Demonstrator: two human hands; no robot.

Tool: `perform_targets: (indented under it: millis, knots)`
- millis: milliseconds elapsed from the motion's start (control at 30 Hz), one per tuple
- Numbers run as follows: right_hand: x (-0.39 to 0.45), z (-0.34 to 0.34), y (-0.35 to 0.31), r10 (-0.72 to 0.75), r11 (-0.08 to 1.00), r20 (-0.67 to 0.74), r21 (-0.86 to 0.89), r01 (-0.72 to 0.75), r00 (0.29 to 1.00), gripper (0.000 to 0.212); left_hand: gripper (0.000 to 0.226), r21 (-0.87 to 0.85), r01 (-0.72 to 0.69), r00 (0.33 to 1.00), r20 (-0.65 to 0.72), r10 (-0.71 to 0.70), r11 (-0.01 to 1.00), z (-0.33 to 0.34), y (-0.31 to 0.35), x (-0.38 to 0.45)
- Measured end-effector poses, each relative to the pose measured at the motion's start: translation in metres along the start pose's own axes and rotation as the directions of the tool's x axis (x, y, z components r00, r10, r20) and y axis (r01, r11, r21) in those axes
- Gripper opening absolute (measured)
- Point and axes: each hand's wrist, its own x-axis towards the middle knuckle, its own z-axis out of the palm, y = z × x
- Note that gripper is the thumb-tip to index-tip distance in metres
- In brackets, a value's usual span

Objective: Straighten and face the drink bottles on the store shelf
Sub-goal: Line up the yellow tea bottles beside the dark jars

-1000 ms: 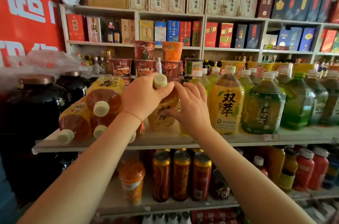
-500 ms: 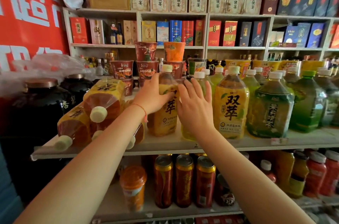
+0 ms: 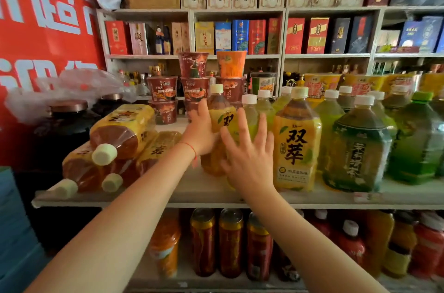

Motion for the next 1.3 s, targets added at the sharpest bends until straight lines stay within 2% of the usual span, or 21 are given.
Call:
perform_targets:
  millis: [67,133,200,267,333,400,467,533,600,733,800,867,933,967,1033,1067,1100,1133,1200,1267,1300]
  knots:
    - [-0.002,0.003,0.003,-0.019,1.0,-0.037,0.017,0.02,0.999,0.053,0.084,-0.092,-0.007,1.0,-0.022,0.005,0.996,0.011,0.005,0.002]
    - [-0.005,0.005,0.006,-0.034,0.999,-0.077,0.038,0.037,0.996,0.049,0.091,-0.253,0.011,1.0,-0.006,-0.013,0.967,0.014,0.006,0.007]
    - [-0.007,0.006,0.01,-0.055,0.996,-0.096,0.061,0.061,0.994,0.047,0.085,-0.272,0.003,1.0,0.002,-0.003,0.962,0.02,-0.004,0.007]
    - [-0.008,0.008,0.012,-0.067,0.994,-0.093,0.08,0.075,0.993,0.05,0.051,-0.297,0.036,0.999,0.022,-0.03,0.954,0.024,-0.007,-0.008]
    - [-0.009,0.009,0.012,-0.075,0.992,-0.084,0.1,0.083,0.994,0.053,0.014,-0.423,0.11,0.994,0.036,-0.105,0.899,0.033,-0.005,-0.03]
    - [-0.01,0.009,0.013,-0.074,0.99,-0.085,0.117,0.084,0.994,0.053,0.026,-0.563,0.208,0.977,0.083,-0.195,0.8,0.044,-0.005,-0.043]
    - [-0.009,0.01,0.013,-0.074,0.988,-0.077,0.13,0.084,0.994,0.054,0.035,-0.636,0.2,0.978,0.084,-0.191,0.745,0.051,0.001,-0.049]
    - [-0.008,0.01,0.014,-0.079,0.986,-0.068,0.14,0.087,0.995,0.053,0.033,-0.654,0.172,0.983,0.062,-0.175,0.736,0.05,0.009,-0.051]
    - [-0.008,0.01,0.013,-0.077,0.985,-0.072,0.148,0.087,0.994,0.05,0.03,-0.704,0.184,0.979,0.069,-0.192,0.686,0.046,0.016,-0.053]
    - [-0.011,0.007,0.012,-0.081,0.987,-0.068,0.134,0.089,0.994,0.048,0.034,-0.768,0.295,0.95,0.169,-0.264,0.569,0.036,0.02,-0.059]
    - [-0.01,0.006,0.012,-0.069,0.991,-0.06,0.113,0.075,0.996,0.048,0.034,-0.708,0.288,0.955,0.163,-0.247,0.645,0.031,0.021,-0.064]
    - [-0.011,0.003,0.011,-0.067,0.993,-0.06,0.09,0.072,0.996,0.053,0.031,-0.539,0.191,0.981,0.084,-0.174,0.82,0.031,0.014,-0.065]
    - [-0.012,-0.001,0.002,-0.098,0.99,-0.068,0.091,0.104,0.993,0.058,0.026,-0.318,-0.045,0.984,-0.18,-0.013,0.947,0.025,-0.001,-0.071]
    - [-0.012,-0.003,-0.005,-0.107,0.987,-0.075,0.11,0.115,0.991,0.059,0.026,-0.175,-0.179,0.937,-0.329,0.114,0.968,0.018,-0.005,-0.075]
    - [-0.008,-0.006,-0.024,-0.103,0.965,-0.062,0.235,0.115,0.993,0.056,0.025,0.135,-0.361,0.755,-0.538,0.375,0.923,-0.005,-0.011,-0.088]
    - [-0.004,-0.007,-0.034,-0.106,0.929,-0.042,0.353,0.114,0.993,0.054,0.025,0.269,-0.396,0.653,-0.589,0.475,0.878,-0.019,-0.015,-0.093]
    - [-0.001,-0.008,-0.043,-0.132,0.866,-0.013,0.486,0.122,0.991,0.053,0.023,0.375,-0.394,0.579,-0.608,0.543,0.839,-0.033,-0.021,-0.097]
    - [0.002,-0.009,-0.052,-0.183,0.782,0.029,0.61,0.128,0.983,0.057,0.021,0.451,-0.361,0.538,-0.614,0.578,0.816,-0.047,-0.027,-0.1]
    - [0.005,-0.015,-0.075,-0.319,0.667,0.169,0.739,0.094,0.933,0.078,0.02,0.52,-0.261,0.538,-0.621,0.57,0.813,-0.076,-0.048,-0.103]
    - [0.004,-0.013,-0.092,-0.427,0.711,0.331,0.698,0.086,0.842,0.104,0.03,0.517,-0.206,0.596,-0.607,0.526,0.831,-0.092,-0.072,-0.102]
    - [0.002,-0.008,-0.102,-0.435,0.753,0.372,0.65,0.104,0.82,0.11,0.038,0.493,-0.208,0.636,-0.588,0.499,0.845,-0.099,-0.088,-0.102]
